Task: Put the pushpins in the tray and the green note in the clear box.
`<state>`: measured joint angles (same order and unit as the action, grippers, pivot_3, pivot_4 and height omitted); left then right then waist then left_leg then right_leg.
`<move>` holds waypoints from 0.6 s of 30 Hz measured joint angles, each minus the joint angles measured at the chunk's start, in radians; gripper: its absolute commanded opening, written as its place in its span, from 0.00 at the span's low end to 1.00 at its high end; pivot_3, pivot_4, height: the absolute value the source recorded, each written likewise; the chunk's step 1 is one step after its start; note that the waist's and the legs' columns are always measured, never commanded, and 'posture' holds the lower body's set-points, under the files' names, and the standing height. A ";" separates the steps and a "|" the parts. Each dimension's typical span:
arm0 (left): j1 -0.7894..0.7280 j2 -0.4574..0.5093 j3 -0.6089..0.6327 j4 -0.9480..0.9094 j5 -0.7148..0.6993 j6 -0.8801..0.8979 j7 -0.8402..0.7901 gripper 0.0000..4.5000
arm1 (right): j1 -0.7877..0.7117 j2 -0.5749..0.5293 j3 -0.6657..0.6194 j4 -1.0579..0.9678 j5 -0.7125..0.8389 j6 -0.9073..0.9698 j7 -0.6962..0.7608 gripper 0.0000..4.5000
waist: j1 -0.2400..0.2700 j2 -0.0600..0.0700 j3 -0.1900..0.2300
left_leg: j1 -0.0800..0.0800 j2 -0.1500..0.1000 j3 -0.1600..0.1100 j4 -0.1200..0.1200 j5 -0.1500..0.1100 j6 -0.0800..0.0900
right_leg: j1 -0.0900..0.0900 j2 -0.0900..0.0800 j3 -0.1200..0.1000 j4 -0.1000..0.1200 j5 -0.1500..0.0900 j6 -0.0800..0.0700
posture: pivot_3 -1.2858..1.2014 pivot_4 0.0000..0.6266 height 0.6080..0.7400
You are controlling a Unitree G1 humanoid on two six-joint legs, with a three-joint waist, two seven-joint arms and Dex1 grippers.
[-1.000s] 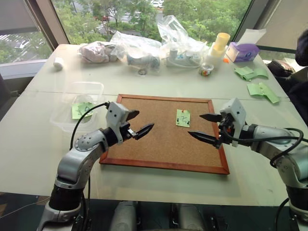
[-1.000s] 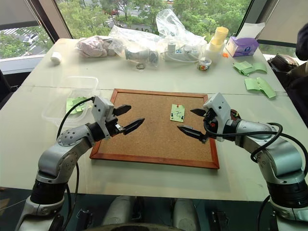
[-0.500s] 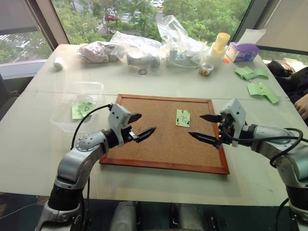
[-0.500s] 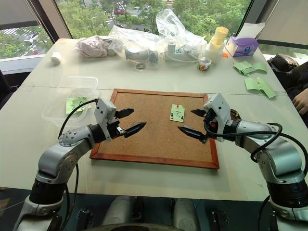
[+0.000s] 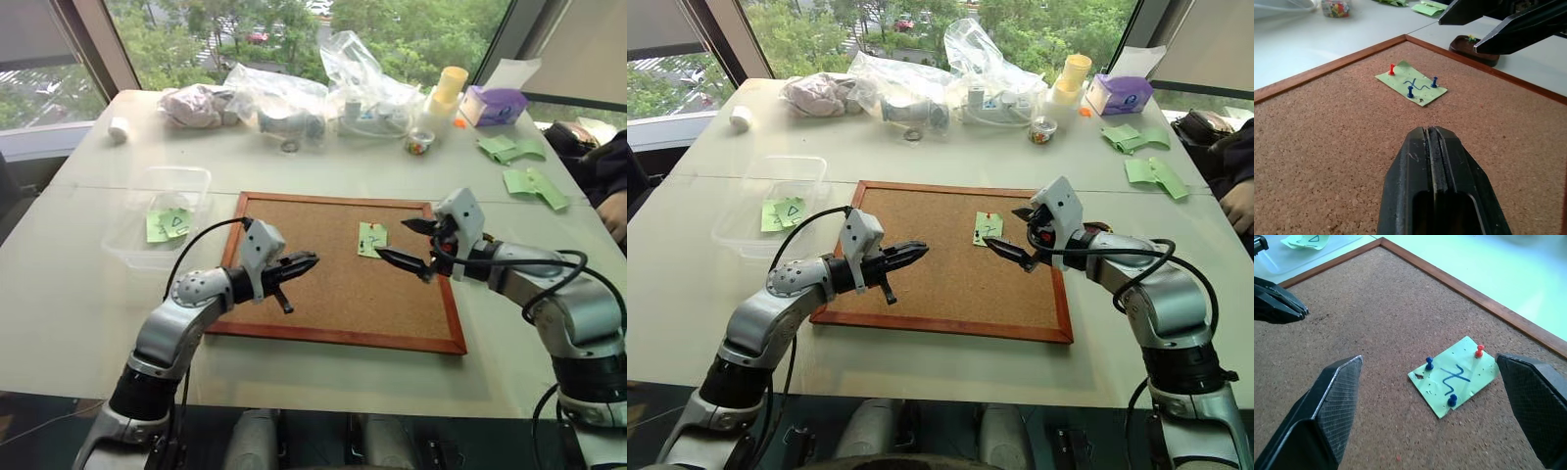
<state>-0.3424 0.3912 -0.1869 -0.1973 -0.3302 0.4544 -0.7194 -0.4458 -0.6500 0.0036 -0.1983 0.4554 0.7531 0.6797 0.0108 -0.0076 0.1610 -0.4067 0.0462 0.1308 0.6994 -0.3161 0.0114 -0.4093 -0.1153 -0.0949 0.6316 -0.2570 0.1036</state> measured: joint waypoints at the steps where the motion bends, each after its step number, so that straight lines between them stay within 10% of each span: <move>1: -0.014 -0.015 -0.009 0.025 0.014 -0.014 0.001 0.02 | -0.032 0.016 0.021 0.033 -0.019 -0.002 -0.010 1.00 | 0.000 0.000 0.000 | 0.000 0.000 0.000 0.000 0.000 0.000 | 0.000 0.000 0.000 0.000 0.000 0.000 | 0.52 0.24 1.00; 14: -0.011 -0.104 -0.054 0.195 0.107 -0.118 0.030 0.02 | -0.243 0.171 0.123 0.467 -0.222 -0.132 -0.068 1.00 | -0.002 0.000 0.000 | -0.001 0.000 0.001 -0.001 0.000 -0.001 | -0.001 0.001 0.000 0.000 0.000 0.000 | 0.52 0.24 1.00; 18: -0.005 -0.103 -0.054 0.195 0.118 -0.130 0.031 0.00 | -0.243 0.178 0.128 0.512 -0.255 -0.161 -0.064 0.71 | -0.006 0.000 0.000 | -0.001 0.001 0.001 -0.001 0.001 -0.001 | -0.001 0.001 0.000 0.000 0.000 0.000 | 0.52 0.24 1.00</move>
<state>-0.3476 0.2886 -0.2410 -0.0027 -0.2123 0.3242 -0.6887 -0.6892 -0.4724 0.1313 0.3136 0.2004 0.5925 0.6152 0.0047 -0.0072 0.1609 -0.4076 0.0468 0.1320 0.6987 -0.3155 0.0104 -0.4104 -0.1148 -0.0951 0.6317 -0.2571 0.1037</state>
